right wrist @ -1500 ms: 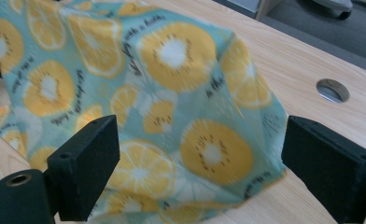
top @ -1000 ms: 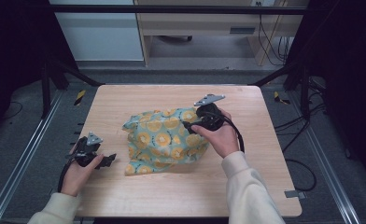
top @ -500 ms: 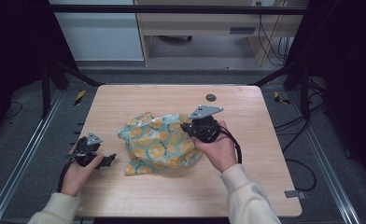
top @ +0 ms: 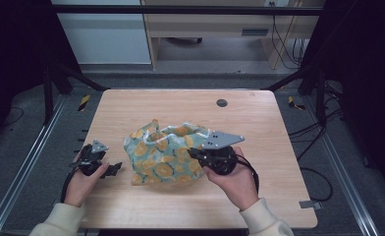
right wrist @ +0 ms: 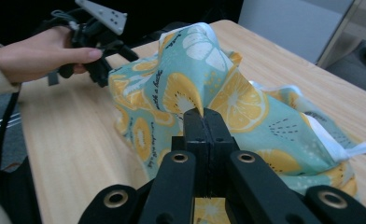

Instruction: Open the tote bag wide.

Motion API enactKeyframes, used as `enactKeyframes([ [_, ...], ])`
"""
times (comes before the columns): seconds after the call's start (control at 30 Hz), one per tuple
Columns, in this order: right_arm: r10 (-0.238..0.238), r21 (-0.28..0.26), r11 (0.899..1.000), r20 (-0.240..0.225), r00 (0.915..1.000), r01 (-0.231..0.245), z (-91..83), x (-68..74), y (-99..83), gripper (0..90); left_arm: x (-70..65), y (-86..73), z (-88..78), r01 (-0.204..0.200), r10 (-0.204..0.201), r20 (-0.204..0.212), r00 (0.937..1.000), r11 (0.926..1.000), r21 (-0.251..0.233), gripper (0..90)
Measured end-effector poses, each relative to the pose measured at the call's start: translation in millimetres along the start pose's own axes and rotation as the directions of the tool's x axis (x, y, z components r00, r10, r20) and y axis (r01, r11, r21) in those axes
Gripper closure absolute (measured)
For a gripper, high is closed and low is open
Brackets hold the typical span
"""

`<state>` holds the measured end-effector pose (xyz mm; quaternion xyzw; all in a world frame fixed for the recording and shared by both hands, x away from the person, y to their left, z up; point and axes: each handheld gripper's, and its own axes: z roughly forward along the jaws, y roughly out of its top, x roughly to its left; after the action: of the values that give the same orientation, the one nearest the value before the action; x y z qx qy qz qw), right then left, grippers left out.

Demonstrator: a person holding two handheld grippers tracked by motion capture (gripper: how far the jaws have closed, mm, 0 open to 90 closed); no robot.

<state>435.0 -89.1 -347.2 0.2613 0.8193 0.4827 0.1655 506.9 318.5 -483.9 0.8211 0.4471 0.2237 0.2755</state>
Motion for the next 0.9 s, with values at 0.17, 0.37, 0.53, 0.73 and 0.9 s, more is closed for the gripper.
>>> enactKeyframes([
  [0.17,-0.018,0.031,0.999,-0.019,0.9997,0.019,-1.1,11.6,-14.0,90.0,-0.4,0.9,-1.7,0.001,-0.001,0.002,1.0,1.0,-0.01,7.4],
  [0.37,-0.021,0.107,0.994,-0.04,0.999,0.025,6.8,22.5,-44.8,90.0,-3.8,4.6,-8.4,-0.01,0.01,0.002,0.9999,0.9996,-0.026,9.6],
  [0.53,0.021,0.146,0.989,-0.05,0.9985,-0.014,17.1,22.1,-70.8,90.0,-11.2,14.8,-23.8,-0.005,0.008,0.027,0.9996,0.9957,-0.093,14.3],
  [0.73,0.03,0.154,0.988,-0.038,0.9988,-0.024,20.9,19.2,-80.1,90.0,-20.3,32.9,-40.6,-0.033,0.043,0.074,0.9963,0.9911,-0.129,18.1],
  [0.9,0.03,0.163,0.986,-0.03,0.9991,-0.025,24.2,20.3,-86.2,89.8,-29.3,51.7,-54.3,-0.078,0.089,0.082,0.9926,0.988,-0.134,18.6],
])
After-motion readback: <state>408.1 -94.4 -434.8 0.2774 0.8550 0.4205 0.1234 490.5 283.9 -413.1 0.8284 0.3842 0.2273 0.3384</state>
